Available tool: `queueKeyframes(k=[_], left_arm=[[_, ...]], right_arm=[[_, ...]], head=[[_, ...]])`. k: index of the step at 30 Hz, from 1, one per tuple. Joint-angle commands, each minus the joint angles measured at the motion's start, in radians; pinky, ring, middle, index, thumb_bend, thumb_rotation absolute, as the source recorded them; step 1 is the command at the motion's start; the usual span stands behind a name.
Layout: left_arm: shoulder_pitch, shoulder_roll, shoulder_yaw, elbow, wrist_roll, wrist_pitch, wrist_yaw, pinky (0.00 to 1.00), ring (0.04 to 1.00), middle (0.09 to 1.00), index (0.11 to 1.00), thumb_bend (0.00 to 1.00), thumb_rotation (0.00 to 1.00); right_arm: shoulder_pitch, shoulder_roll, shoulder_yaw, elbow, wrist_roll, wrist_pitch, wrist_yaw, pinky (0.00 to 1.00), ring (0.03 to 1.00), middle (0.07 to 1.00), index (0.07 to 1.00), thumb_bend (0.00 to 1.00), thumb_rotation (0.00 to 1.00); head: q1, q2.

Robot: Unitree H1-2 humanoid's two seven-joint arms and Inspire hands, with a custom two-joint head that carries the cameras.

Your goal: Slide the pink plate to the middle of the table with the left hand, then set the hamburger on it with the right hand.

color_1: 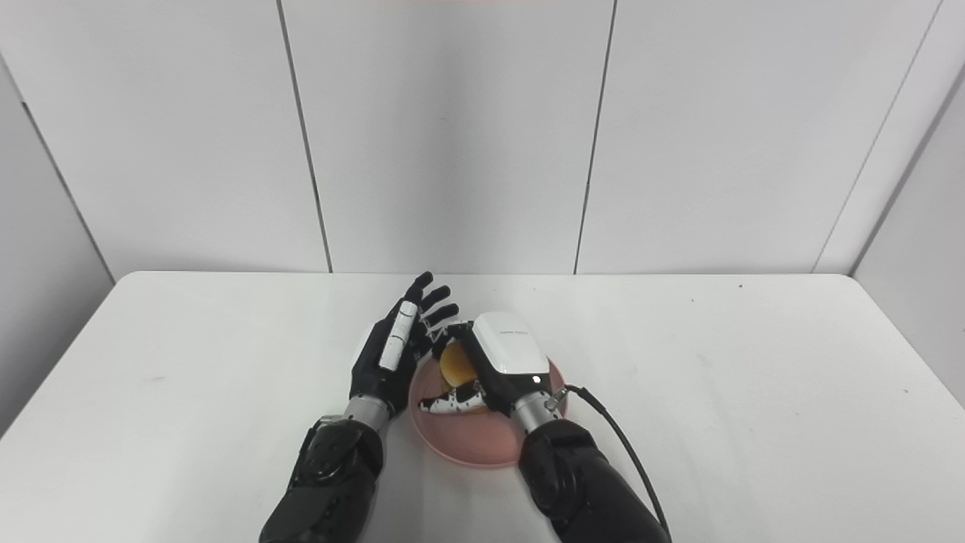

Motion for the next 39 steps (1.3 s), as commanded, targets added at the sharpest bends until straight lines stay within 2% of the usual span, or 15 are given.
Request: queueKeyframes(k=[1, 3, 4, 5, 6, 9, 16, 21, 24, 26, 30, 33, 37, 39], left_arm=[[0.057, 0.007, -0.001, 0.031, 0.001, 0.061, 0.003, 0.73, 0.795, 0.851, 0.907, 0.78, 0.75], [0.06, 0.008, -0.004, 0.021, 0.005, 0.067, 0.005, 0.73, 0.786, 0.844, 0.925, 0.78, 0.76], [0.062, 0.008, -0.006, 0.018, 0.006, 0.069, 0.006, 0.73, 0.783, 0.838, 0.931, 0.77, 0.75], [0.063, 0.009, -0.004, 0.016, 0.002, 0.068, 0.001, 0.73, 0.782, 0.835, 0.934, 0.77, 0.75], [0.064, 0.009, -0.002, 0.014, -0.003, 0.07, -0.003, 0.73, 0.781, 0.824, 0.928, 0.76, 0.74], [0.064, 0.01, 0.0, 0.011, -0.005, 0.072, -0.005, 0.72, 0.773, 0.796, 0.902, 0.76, 0.73], [0.058, 0.016, -0.002, 0.029, 0.0, 0.065, -0.011, 0.76, 0.787, 0.769, 0.89, 0.79, 0.76], [0.059, 0.021, -0.013, 0.035, 0.014, 0.058, -0.006, 0.78, 0.802, 0.797, 0.89, 0.83, 0.77], [0.073, 0.007, 0.0, 0.008, 0.008, 0.048, 0.021, 0.78, 0.814, 0.795, 0.873, 0.8, 0.74], [0.088, 0.001, -0.002, -0.025, 0.021, 0.045, 0.045, 0.75, 0.831, 0.823, 0.857, 0.79, 0.76], [0.115, -0.005, -0.012, -0.083, 0.034, 0.024, 0.062, 0.81, 0.846, 0.858, 0.844, 0.76, 0.78], [0.134, -0.006, -0.029, -0.116, 0.065, -0.007, 0.086, 0.83, 0.854, 0.868, 0.844, 0.76, 0.79], [0.158, -0.007, -0.047, -0.157, 0.122, -0.083, 0.15, 0.87, 0.882, 0.888, 0.834, 0.76, 0.81], [0.168, 0.004, -0.064, -0.171, 0.183, -0.135, 0.204, 0.89, 0.915, 0.914, 0.854, 0.74, 0.83]], right_arm=[[-0.021, -0.02, 0.001, -0.045, -0.013, -0.044, -0.023, 0.47, 0.564, 0.63, 0.623, 0.58, 0.51], [-0.014, -0.028, 0.003, -0.064, -0.015, -0.051, -0.032, 0.56, 0.653, 0.699, 0.683, 0.62, 0.72], [-0.012, -0.03, 0.004, -0.069, -0.017, -0.053, -0.034, 0.59, 0.681, 0.721, 0.699, 0.63, 0.78], [-0.007, -0.034, 0.002, -0.083, -0.016, -0.058, -0.038, 0.61, 0.695, 0.732, 0.708, 0.64, 0.82], [-0.003, -0.036, 0.0, -0.095, -0.013, -0.063, -0.041, 0.64, 0.723, 0.754, 0.723, 0.66, 0.9], [0.012, -0.042, -0.008, -0.141, -0.01, -0.065, -0.04, 0.66, 0.743, 0.776, 0.738, 0.69, 0.99], [0.041, -0.051, -0.034, -0.247, -0.012, -0.065, -0.041, 0.65, 0.733, 0.773, 0.733, 0.72, 1.0], [0.066, -0.052, -0.075, -0.312, 0.016, -0.082, -0.05, 0.63, 0.72, 0.764, 0.725, 0.69, 1.0], [0.086, -0.047, -0.116, -0.334, 0.045, -0.113, -0.088, 0.6, 0.704, 0.754, 0.714, 0.7, 1.0], [0.099, -0.041, -0.143, -0.342, 0.061, -0.127, -0.114, 0.58, 0.69, 0.743, 0.705, 0.69, 1.0], [0.113, -0.038, -0.205, -0.272, 0.101, -0.197, -0.199, 0.59, 0.685, 0.724, 0.692, 0.64, 1.0], [0.12, -0.036, -0.245, -0.192, 0.162, -0.233, -0.218, 0.62, 0.707, 0.74, 0.708, 0.66, 1.0], [0.14, 0.009, -0.322, -0.131, 0.388, -0.258, -0.151, 0.68, 0.753, 0.788, 0.759, 0.73, 1.0], [0.139, 0.024, -0.357, -0.074, 0.48, -0.297, -0.127, 0.66, 0.761, 0.801, 0.797, 0.71, 1.0]], head=[[-0.003, 0.003], [-0.006, 0.0], [-0.006, 0.0], [-0.007, -0.002], [-0.006, -0.002], [-0.004, 0.0], [-0.01, -0.003], [-0.009, -0.001], [-0.007, 0.003], [-0.007, 0.005], [-0.009, 0.006], [-0.007, 0.01], [-0.013, 0.011], [-0.017, 0.012]])
